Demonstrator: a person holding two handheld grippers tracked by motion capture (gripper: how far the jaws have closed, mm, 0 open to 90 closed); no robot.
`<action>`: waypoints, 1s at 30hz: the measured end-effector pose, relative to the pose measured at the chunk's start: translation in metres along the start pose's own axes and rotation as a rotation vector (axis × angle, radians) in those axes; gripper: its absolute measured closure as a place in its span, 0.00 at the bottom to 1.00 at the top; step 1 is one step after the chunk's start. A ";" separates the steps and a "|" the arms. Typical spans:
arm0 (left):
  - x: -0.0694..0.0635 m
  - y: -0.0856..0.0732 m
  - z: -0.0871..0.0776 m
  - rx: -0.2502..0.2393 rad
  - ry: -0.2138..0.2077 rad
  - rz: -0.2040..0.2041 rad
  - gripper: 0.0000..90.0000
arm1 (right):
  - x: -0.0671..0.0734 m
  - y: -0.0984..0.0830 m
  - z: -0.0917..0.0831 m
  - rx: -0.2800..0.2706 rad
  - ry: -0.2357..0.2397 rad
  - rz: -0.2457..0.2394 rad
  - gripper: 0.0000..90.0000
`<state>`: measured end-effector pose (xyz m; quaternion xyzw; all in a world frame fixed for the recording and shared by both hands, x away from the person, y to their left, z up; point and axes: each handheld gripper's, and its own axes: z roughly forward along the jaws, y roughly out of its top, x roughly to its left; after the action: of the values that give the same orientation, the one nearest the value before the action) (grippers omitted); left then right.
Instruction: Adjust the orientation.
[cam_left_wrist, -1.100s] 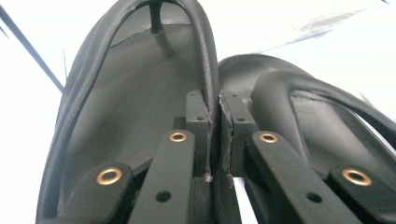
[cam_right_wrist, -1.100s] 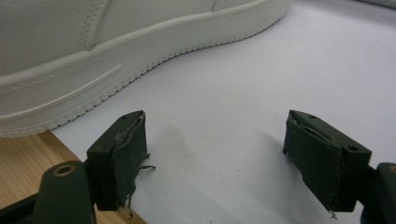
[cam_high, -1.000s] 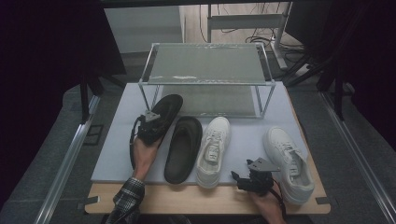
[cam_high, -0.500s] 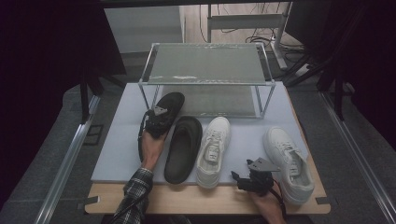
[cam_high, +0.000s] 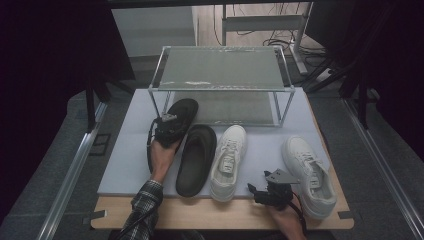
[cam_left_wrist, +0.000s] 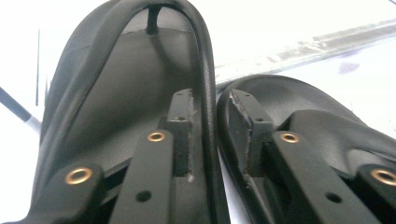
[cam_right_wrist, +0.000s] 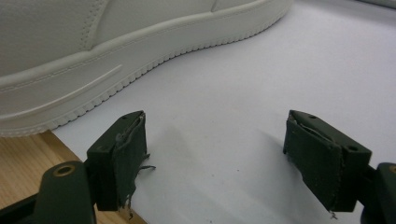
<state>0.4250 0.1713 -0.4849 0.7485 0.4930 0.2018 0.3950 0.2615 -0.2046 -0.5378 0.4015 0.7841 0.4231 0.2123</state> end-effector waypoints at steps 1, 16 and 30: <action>0.000 0.000 0.000 0.000 0.000 0.000 0.71 | 0.000 0.000 0.000 0.000 0.000 0.000 0.24; -0.003 -0.015 -0.050 0.005 -0.035 0.072 0.51 | 0.000 0.000 0.000 0.003 -0.002 0.000 0.24; 0.020 -0.059 -0.090 -0.024 -0.205 -0.026 0.96 | 0.000 0.000 0.000 0.002 -0.001 0.000 0.24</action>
<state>0.3374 0.2362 -0.4784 0.7541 0.4570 0.1248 0.4548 0.2613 -0.2043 -0.5377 0.4020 0.7843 0.4221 0.2124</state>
